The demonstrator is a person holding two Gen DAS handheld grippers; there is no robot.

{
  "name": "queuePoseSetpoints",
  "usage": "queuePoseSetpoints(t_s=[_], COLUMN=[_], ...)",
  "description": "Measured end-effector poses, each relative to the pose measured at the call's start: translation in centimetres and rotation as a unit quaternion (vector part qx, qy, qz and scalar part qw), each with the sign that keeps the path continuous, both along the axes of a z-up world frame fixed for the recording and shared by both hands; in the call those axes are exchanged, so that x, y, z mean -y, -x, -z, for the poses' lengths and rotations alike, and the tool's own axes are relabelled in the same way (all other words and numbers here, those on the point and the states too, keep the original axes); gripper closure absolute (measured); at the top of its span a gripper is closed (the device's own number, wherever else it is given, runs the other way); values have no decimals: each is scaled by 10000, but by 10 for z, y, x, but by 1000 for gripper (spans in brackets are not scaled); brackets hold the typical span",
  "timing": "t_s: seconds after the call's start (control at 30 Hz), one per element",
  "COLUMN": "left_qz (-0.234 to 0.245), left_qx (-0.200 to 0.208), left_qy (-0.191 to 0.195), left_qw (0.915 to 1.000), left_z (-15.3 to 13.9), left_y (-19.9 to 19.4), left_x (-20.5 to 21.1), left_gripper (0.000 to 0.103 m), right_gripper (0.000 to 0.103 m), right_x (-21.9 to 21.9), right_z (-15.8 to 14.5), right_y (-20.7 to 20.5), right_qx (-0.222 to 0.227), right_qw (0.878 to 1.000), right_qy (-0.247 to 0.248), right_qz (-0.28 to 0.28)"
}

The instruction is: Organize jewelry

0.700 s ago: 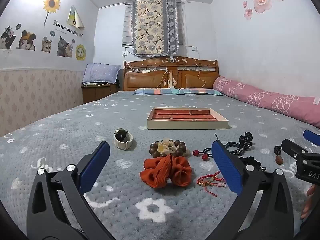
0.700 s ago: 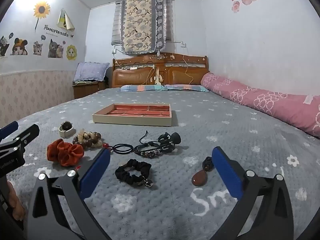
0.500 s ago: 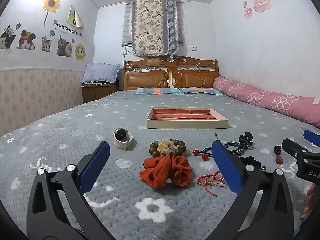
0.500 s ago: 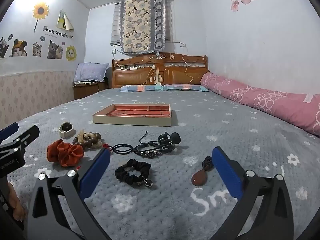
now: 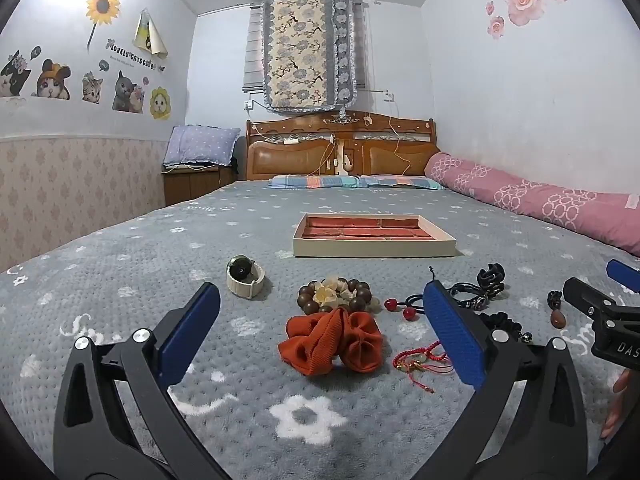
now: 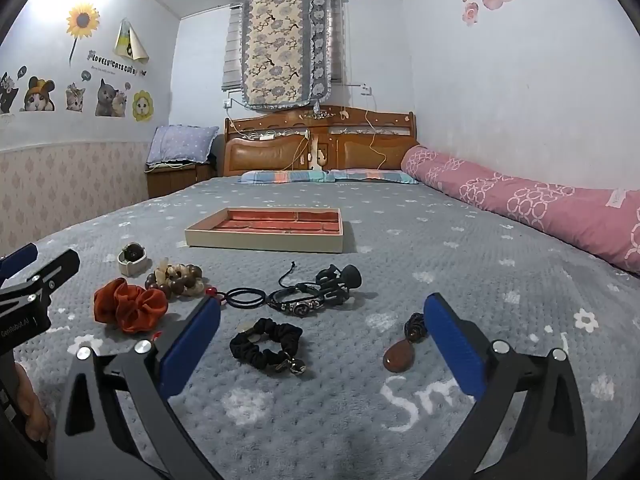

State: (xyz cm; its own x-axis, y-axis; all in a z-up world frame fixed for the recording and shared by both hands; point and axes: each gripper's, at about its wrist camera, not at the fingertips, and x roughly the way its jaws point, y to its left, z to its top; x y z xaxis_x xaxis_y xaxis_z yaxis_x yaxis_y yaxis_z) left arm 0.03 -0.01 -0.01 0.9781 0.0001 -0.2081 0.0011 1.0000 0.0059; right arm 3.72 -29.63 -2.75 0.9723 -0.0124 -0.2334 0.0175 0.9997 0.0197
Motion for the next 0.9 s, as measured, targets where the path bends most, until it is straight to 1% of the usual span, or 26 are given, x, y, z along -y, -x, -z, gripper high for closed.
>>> queuePoseSetpoints(t_s=[0.9], left_qz=[-7], left_qx=[-7], left_qy=[-22], left_qw=[10000], left_z=[3], left_y=[0], left_x=[1], left_gripper=[5], right_gripper=[4], right_x=[1], right_z=[-1], right_y=[1], right_qx=[-6], right_qw=[10000], right_qy=[45], right_qz=[-1])
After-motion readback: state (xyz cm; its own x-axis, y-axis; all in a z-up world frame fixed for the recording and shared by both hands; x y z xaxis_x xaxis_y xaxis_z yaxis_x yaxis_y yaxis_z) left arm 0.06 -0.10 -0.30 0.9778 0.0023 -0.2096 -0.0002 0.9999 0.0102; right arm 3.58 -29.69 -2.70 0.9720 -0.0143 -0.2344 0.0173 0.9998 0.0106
